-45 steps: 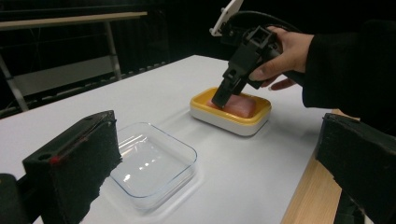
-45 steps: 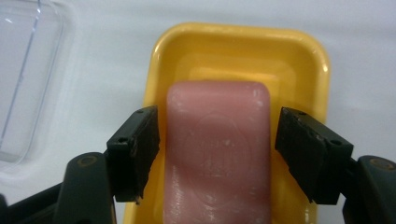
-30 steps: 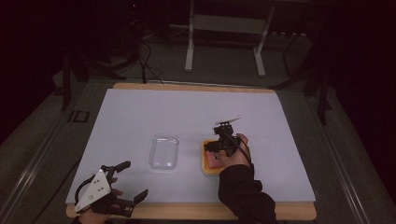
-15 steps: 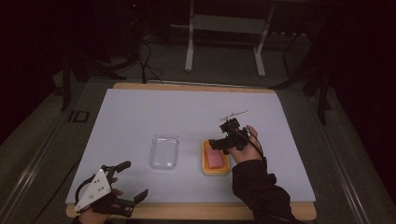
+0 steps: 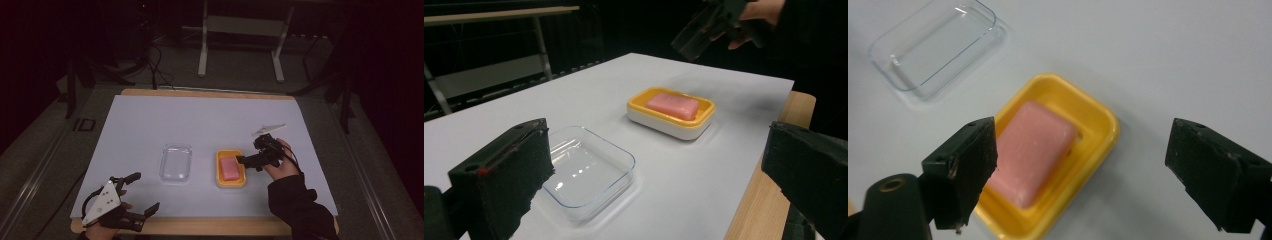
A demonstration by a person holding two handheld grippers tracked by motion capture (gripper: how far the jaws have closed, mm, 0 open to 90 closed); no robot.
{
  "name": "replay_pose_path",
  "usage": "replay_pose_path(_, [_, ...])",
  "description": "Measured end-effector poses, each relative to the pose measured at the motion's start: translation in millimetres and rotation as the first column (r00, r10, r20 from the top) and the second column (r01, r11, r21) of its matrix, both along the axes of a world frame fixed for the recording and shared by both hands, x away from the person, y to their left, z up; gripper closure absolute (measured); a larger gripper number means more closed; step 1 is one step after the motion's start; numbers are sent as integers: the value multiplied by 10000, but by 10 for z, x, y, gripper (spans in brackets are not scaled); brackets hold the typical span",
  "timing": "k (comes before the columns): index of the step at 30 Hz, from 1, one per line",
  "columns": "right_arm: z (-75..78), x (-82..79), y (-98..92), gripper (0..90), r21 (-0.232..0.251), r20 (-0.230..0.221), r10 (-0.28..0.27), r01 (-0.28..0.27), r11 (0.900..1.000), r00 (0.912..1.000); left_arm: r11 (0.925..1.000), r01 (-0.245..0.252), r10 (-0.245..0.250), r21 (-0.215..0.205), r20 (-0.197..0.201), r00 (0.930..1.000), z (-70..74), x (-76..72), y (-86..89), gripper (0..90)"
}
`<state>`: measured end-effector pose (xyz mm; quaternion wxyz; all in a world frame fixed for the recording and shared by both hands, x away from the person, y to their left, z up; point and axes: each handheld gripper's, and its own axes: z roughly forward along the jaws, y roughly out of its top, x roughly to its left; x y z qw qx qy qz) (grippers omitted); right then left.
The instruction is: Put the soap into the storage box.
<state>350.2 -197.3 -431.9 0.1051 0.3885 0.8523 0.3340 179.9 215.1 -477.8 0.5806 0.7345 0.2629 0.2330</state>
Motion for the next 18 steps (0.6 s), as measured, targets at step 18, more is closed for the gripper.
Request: replay_pose_path(18, [-197, -360, -522, 133, 575, 419, -416, 392, 9976, 9983, 10000, -11, 12, 55, -66, 10000, -11, 9, -17, 2])
